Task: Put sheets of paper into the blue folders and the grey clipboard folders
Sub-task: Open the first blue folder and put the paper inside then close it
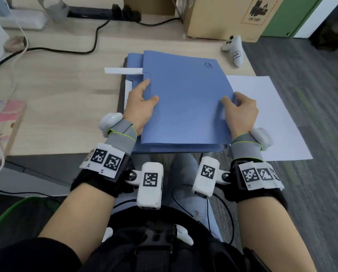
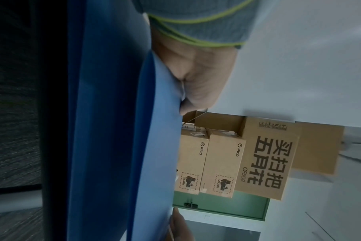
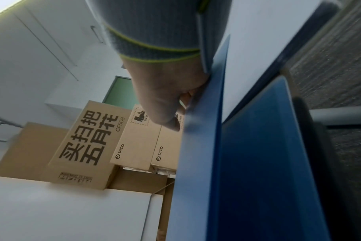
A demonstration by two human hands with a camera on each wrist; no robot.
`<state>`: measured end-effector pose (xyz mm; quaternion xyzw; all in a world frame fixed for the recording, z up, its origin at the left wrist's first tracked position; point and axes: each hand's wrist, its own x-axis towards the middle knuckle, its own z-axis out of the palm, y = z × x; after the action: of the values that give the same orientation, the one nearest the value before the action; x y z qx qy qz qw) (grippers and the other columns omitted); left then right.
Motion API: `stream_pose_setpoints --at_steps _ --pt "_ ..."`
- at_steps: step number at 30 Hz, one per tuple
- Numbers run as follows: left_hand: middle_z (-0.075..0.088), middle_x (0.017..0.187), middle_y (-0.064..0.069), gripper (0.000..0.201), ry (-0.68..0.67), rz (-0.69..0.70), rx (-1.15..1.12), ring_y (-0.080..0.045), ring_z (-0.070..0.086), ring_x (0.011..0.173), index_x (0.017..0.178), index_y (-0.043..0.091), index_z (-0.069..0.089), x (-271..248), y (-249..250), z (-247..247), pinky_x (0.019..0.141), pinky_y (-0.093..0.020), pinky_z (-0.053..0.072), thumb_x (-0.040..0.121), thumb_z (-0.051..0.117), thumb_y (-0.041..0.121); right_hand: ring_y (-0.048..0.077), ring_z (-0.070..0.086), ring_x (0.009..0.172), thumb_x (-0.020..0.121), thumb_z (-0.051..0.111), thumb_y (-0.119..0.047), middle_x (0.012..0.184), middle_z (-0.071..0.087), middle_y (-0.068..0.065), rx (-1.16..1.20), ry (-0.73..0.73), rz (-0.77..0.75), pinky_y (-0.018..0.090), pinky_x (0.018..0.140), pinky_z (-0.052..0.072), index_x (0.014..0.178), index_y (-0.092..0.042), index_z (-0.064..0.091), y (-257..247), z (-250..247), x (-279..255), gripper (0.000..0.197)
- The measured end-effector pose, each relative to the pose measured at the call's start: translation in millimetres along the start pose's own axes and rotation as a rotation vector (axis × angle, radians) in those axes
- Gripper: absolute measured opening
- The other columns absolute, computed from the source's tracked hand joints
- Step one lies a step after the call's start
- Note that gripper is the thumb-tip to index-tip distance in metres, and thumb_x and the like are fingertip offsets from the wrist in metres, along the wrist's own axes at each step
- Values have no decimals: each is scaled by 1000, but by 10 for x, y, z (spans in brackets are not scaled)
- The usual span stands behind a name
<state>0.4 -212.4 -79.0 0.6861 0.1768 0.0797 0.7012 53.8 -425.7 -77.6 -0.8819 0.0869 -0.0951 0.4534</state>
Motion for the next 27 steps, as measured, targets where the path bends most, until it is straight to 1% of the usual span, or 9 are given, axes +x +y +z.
stream_pose_setpoints --at_steps 2,3,6,10,13,16,19,24,27 --pt "55 133 -4 52 3 7 13 -18 58 115 141 8 38 44 -10 13 101 -37 48 91 47 -4 12 49 71 83 61 -24 74 61 -1 64 -37 -5 16 61 35 77 -19 67 -22 -39 -21 10" --pt "57 130 -3 51 6 10 22 -18 59 113 140 9 40 55 -6 21 100 -36 49 91 47 -4 11 55 83 83 63 -24 89 68 0 92 -47 -10 16 71 38 91 -15 72 -32 -54 -38 15" --pt "59 123 1 44 4 13 46 -11 62 102 132 11 46 65 5 26 93 -30 53 90 47 -3 11 58 99 82 66 -22 106 68 1 128 -36 -25 19 83 40 104 -10 70 -34 -86 -52 25" --pt "57 134 -4 62 11 1 76 -21 58 118 139 11 41 85 -49 13 103 -44 47 78 52 10 10 56 96 78 70 -16 103 64 1 159 -68 -37 19 84 43 106 -9 66 3 -164 -65 30" --pt "57 133 -9 66 45 -37 105 -25 59 118 141 12 35 75 -41 57 101 -46 48 77 54 9 12 60 93 75 70 -15 102 66 -2 231 -79 11 24 85 49 106 -11 66 16 -272 -50 31" --pt "59 129 -14 55 69 -37 136 -29 61 112 138 12 36 38 20 100 97 -46 50 87 48 -3 18 65 74 69 66 -18 87 71 -1 383 -28 146 31 72 55 94 -13 70 112 -391 -7 26" --pt "60 123 -12 50 103 -47 135 -29 62 108 135 12 41 50 18 114 93 -44 52 87 45 -5 16 59 51 80 60 -7 75 69 4 588 -31 291 20 49 46 92 -4 66 202 -488 -10 14" --pt "70 108 -9 42 105 -19 263 -32 65 99 102 12 65 159 -62 65 91 -47 54 68 41 8 10 40 44 86 47 -2 49 47 -5 933 -174 350 18 43 37 74 -10 65 242 -479 -74 23" --pt "59 85 -3 25 111 -41 381 -26 51 77 77 22 60 168 -42 27 80 -32 47 61 43 16 11 43 45 88 38 2 51 50 -5 1118 -204 348 18 48 42 68 -15 59 173 -399 -130 33"
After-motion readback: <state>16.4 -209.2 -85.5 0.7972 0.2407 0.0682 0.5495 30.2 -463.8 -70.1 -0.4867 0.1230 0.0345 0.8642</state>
